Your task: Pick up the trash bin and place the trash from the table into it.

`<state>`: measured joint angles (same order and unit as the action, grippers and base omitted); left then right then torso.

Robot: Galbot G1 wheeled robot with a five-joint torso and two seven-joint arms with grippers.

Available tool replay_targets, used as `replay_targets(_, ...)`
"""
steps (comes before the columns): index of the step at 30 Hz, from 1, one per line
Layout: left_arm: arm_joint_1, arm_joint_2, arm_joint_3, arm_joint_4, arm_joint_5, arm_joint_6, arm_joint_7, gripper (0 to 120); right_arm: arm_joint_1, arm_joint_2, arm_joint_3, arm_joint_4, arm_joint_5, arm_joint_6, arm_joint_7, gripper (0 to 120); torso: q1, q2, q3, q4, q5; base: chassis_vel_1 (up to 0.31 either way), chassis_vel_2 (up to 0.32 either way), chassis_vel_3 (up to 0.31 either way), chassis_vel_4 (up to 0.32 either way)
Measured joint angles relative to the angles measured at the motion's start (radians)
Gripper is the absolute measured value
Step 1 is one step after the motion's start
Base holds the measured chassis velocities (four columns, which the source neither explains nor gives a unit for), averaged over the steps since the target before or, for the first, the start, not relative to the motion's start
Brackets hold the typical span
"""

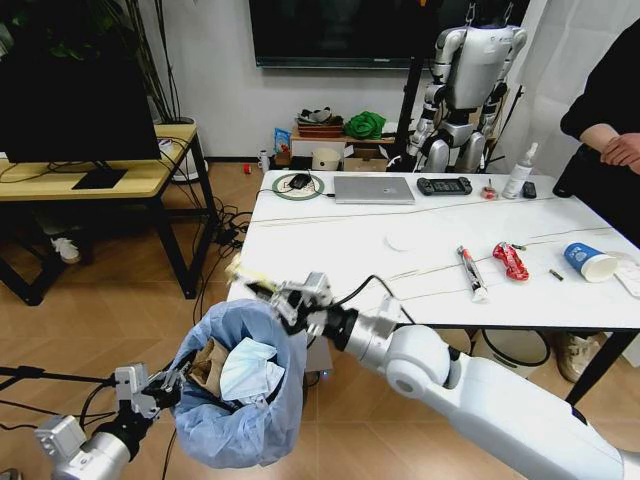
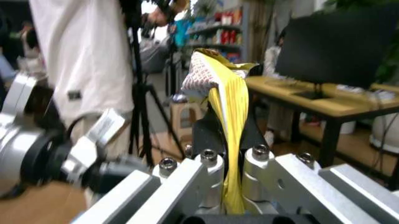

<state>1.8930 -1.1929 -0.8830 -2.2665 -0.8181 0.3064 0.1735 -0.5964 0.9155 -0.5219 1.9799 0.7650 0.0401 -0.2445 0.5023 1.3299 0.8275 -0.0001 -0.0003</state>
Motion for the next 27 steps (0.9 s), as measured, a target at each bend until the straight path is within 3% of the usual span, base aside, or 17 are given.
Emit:
replay_targets(10, -0.008, -0.005, 0.003, 0.006, -0.001, 0.001, 0.002, 0, 0.053, 0.033, -0.084, -0.068, -0.086, -0.017, -0.031, 0, 0.000, 0.000, 0.000, 0.0001, 0.0002, 0.000, 0.000, 0.000, 0.000)
replay_targets(27, -0.025, 0.000, 0.008, 0.018, -0.011, 0.004, 0.000, 0, 0.041, 0.013, -0.069, -0.072, -0.108, -0.018, -0.025, 59, 0.000, 0.000, 0.000, 0.0000, 0.0003, 0.000, 0.000, 0.000, 0.000)
